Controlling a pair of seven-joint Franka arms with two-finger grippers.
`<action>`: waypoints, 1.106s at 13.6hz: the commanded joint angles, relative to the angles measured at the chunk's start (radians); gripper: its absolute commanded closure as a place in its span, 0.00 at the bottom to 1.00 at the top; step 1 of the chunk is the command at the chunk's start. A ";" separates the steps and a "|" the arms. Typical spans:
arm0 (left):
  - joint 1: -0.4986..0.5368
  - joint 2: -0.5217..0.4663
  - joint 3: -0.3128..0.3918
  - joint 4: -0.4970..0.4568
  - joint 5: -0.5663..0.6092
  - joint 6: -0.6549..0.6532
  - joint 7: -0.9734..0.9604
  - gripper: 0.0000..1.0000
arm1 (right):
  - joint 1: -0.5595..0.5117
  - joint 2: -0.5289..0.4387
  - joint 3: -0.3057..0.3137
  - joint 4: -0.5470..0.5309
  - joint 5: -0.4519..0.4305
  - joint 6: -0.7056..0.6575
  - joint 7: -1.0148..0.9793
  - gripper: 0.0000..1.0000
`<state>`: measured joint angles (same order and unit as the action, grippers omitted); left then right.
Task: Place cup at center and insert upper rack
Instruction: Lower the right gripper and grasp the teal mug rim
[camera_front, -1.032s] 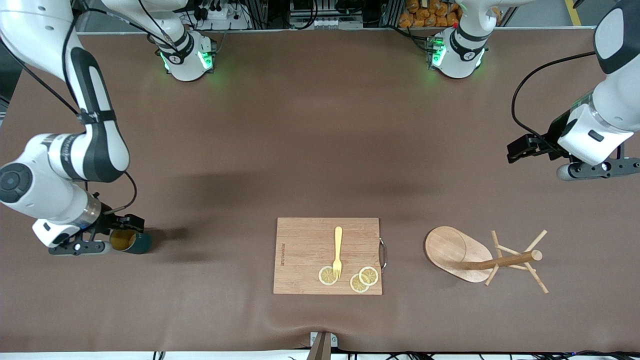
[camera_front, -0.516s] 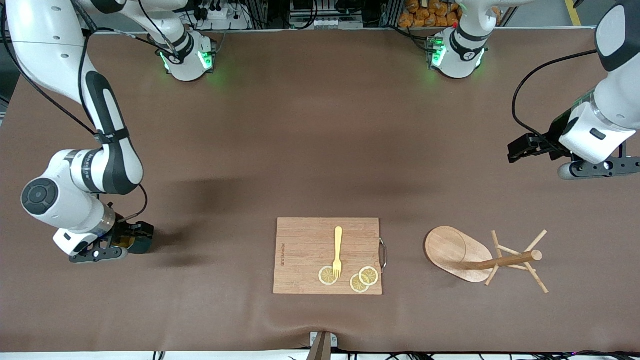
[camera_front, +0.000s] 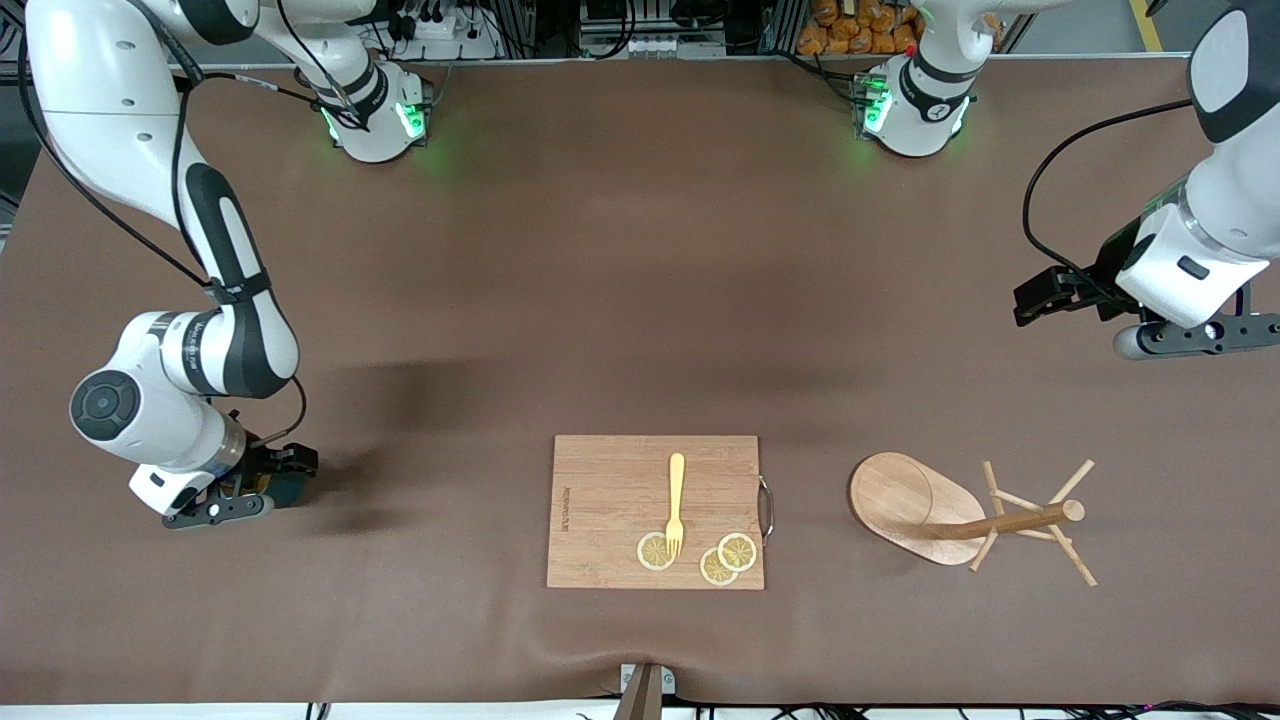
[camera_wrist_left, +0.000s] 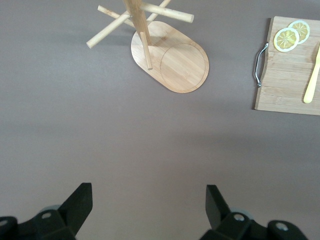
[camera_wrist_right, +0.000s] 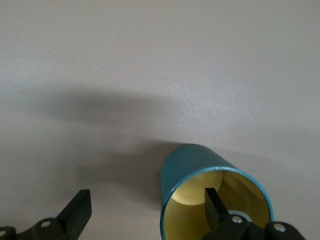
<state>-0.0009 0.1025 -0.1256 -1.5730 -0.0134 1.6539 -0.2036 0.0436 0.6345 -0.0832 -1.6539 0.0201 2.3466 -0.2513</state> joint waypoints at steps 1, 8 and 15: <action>-0.002 0.003 -0.002 0.014 0.015 0.000 -0.008 0.00 | -0.008 0.014 0.000 0.017 0.001 0.016 -0.100 0.00; 0.004 0.011 -0.002 0.013 0.015 0.000 -0.010 0.00 | -0.017 0.019 0.000 0.019 -0.005 0.008 -0.260 0.97; 0.006 0.013 -0.002 0.013 0.013 0.000 -0.008 0.00 | -0.017 0.008 0.037 0.031 0.004 0.000 -0.252 1.00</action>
<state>0.0017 0.1100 -0.1241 -1.5730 -0.0134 1.6539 -0.2036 0.0370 0.6398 -0.0828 -1.6507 0.0199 2.3574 -0.4982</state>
